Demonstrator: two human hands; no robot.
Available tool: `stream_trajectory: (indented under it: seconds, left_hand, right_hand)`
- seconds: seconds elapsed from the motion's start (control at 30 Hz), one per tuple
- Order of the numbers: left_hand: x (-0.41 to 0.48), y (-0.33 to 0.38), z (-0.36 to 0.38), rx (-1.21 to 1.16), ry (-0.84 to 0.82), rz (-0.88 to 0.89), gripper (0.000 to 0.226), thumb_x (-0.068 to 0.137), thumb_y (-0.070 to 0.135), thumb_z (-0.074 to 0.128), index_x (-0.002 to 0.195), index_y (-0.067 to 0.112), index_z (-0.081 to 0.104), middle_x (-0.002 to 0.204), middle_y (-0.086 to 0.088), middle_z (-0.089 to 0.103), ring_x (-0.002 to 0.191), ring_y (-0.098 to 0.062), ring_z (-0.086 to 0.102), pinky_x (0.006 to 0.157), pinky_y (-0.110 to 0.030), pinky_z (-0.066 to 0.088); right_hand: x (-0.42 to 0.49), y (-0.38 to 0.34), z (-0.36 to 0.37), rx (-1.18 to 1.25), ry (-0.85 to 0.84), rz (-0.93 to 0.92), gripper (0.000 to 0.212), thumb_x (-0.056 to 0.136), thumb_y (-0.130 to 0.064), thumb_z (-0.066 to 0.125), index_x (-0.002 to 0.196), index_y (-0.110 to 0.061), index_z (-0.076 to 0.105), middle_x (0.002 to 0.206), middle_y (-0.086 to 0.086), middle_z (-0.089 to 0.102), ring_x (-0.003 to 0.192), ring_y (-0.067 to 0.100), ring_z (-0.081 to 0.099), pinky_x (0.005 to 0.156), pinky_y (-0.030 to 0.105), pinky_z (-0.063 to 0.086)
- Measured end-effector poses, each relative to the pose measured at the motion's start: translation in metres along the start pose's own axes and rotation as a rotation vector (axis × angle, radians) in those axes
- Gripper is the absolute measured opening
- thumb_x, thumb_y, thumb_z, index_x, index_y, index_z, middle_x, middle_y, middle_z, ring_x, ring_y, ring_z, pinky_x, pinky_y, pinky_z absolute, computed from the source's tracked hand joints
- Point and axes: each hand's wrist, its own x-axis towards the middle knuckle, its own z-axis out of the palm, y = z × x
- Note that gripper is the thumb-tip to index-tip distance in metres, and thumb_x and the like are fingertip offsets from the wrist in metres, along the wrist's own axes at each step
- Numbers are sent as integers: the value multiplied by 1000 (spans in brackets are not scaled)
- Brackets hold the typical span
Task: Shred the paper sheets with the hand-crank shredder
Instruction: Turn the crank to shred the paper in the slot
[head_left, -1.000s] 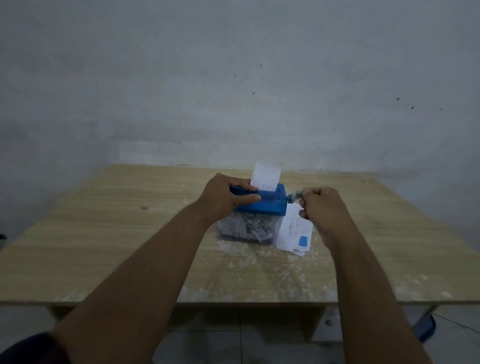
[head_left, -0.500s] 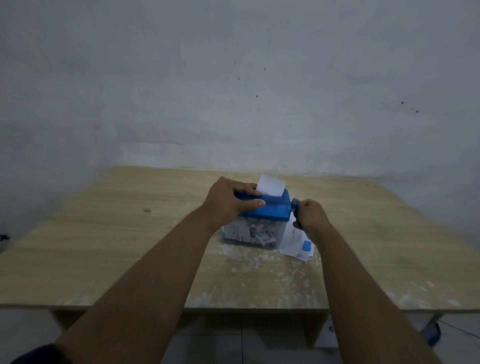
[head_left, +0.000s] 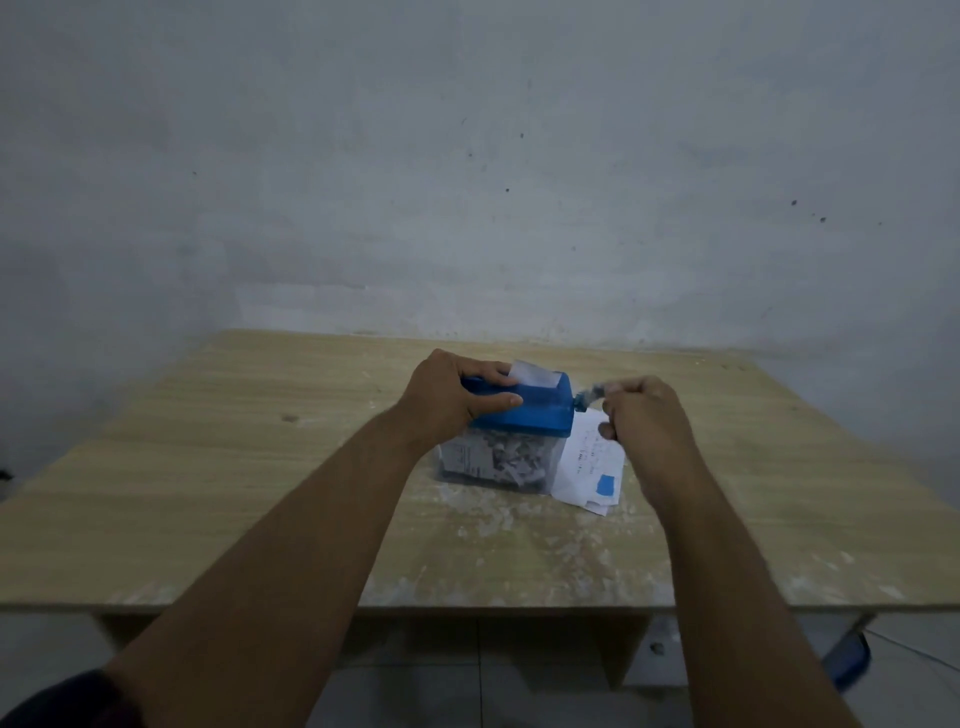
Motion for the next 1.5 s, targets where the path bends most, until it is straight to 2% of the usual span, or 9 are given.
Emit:
stream_trajectory:
  seconds: [0.17,0.33,0.47,0.6,0.73,0.83,1.0,1.33,1.5]
  left_hand:
    - [1,-1,0,-5,-7,8,32,79,22,94,110,20,85,115,14,76,98,11,69,82,-8,55]
    - [2,0,-1,-4,-25,-8,33,78,26,94,110,24,85,117,18,75,101,9,69,85,-12,57]
    - [2,1,-2,3,-43,0,34,80,26,93,113,22,84,120,16,75,101,8,68,83,-9,55]
    - [2,0,-3,-20,-58,-11,33,77,27,94,109,23,85,118,17,77,104,10,68,83,-8,54]
    - [-1,-1,4,-114,-11,-7,31,75,17,96,105,16,86,118,9,78,106,-1,72,85,-16,59]
    - [-1,-1,4,-112,-4,-5,32,74,19,96,104,17,86,118,8,79,109,-5,73,90,-22,61]
    - [0,-1,5,-97,-12,-19,30,74,19,96,102,20,86,117,12,79,108,1,72,89,-19,59]
    - [2,0,-1,-72,-57,-22,33,79,18,94,110,19,85,122,11,77,108,-1,72,87,-14,58]
    - [2,0,-4,-40,-71,-18,33,79,23,94,111,23,85,125,14,76,109,0,71,90,-18,59]
  right_hand:
    - [44,-16,3,-15,-56,-32,18,107,-23,53,104,-10,66,100,7,68,83,18,59,71,31,53]
    - [74,-22,14,24,-186,-11,33,111,-29,51,84,-11,58,58,-1,61,61,16,44,65,37,40]
    - [99,-6,23,-21,-189,62,28,109,-24,55,85,-9,55,60,5,62,62,18,47,64,37,44]
    - [99,44,27,-106,-189,187,22,104,-23,57,83,-18,56,81,3,58,66,16,54,66,34,53]
    - [62,77,31,-218,-144,217,4,100,-10,58,97,-8,60,98,11,59,81,23,61,72,36,49]
    - [26,81,25,-61,-7,165,21,102,-18,56,83,-9,56,85,14,58,68,24,53,64,38,48]
    - [3,40,4,-3,69,27,27,106,-34,55,96,-10,62,89,11,69,75,24,65,78,47,58]
    - [75,-2,5,-14,-30,-77,37,108,-42,55,105,-6,66,86,6,68,71,19,58,68,37,53]
    - [101,-7,20,-56,-74,-74,37,108,-37,56,86,-7,59,77,8,64,66,22,55,68,39,54]
